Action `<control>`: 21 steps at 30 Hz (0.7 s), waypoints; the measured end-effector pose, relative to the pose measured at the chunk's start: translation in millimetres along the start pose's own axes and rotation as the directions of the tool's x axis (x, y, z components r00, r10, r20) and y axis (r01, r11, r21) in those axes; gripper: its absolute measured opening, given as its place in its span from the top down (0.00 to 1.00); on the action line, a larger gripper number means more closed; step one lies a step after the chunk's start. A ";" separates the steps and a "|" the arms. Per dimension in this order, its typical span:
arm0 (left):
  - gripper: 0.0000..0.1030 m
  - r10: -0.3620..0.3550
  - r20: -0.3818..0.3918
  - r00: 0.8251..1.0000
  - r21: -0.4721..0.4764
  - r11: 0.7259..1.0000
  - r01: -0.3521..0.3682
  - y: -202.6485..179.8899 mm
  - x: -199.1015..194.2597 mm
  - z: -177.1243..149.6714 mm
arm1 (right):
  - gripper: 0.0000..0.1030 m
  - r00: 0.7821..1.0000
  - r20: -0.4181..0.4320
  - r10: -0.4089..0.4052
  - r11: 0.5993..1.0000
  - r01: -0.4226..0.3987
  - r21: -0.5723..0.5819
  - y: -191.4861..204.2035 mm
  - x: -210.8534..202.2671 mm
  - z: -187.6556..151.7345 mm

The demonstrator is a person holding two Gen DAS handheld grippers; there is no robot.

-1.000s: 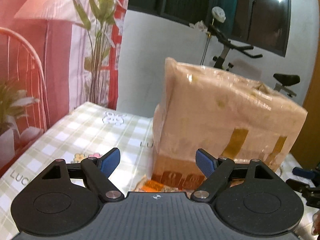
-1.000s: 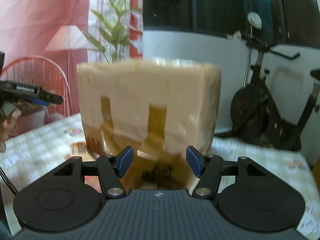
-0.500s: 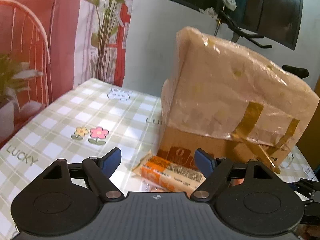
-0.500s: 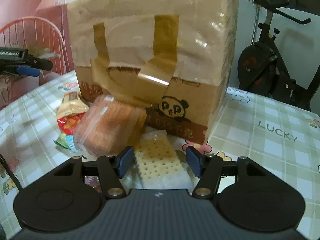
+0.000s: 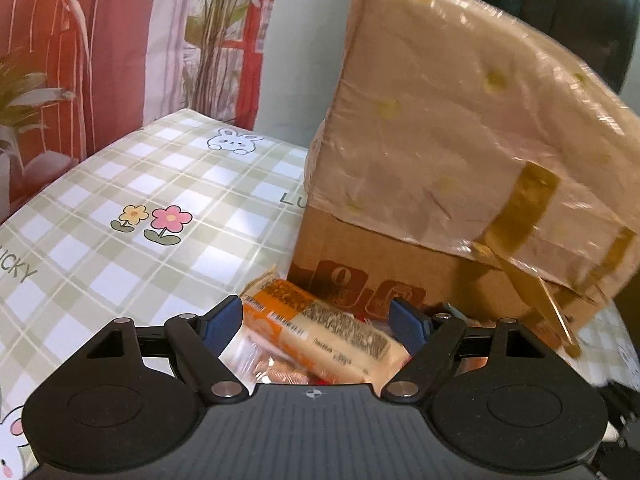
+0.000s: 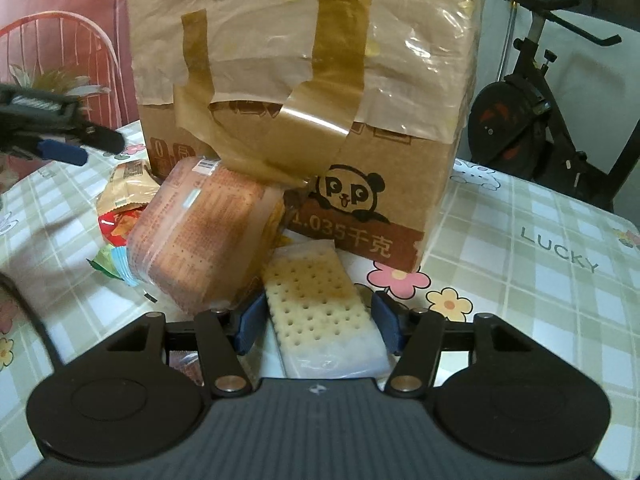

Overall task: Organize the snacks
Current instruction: 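Grasp the orange-wrapped bar with the left gripper while the right gripper grasps the cracker pack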

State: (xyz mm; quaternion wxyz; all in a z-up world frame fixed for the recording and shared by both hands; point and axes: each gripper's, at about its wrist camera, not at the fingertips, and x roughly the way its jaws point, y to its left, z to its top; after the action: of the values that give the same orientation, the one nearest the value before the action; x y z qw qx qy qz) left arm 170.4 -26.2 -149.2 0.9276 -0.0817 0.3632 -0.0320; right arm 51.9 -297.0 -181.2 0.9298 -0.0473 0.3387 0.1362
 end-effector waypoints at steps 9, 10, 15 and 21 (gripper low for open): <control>0.20 0.075 -0.028 0.997 0.039 0.997 -0.074 2.4 11.0 -6.3 | 0.42 1.000 0.003 -0.018 1.000 0.018 -0.005 2.9 -1.1 0.2; 0.20 0.072 -0.031 0.997 0.041 0.997 -0.071 5.1 8.2 -7.6 | 0.42 1.000 0.004 -0.023 1.000 0.023 -0.006 3.5 -1.4 0.2; 0.20 0.080 -0.055 0.995 0.065 0.995 -0.076 21.9 -12.2 -17.8 | 0.42 1.000 0.006 -0.030 0.999 0.030 -0.013 5.9 -2.0 0.0; 0.20 0.135 -0.095 0.986 0.032 0.991 -0.133 48.6 -25.9 -31.6 | 0.42 1.000 0.007 -0.020 1.000 0.020 0.002 3.1 -2.3 0.0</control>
State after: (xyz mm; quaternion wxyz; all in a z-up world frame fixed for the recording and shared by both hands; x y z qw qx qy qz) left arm 129.9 20.7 -163.2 0.9099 -0.0436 0.4119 0.0218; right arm 49.2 -294.6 -179.7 0.9323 -0.0495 0.3351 0.1267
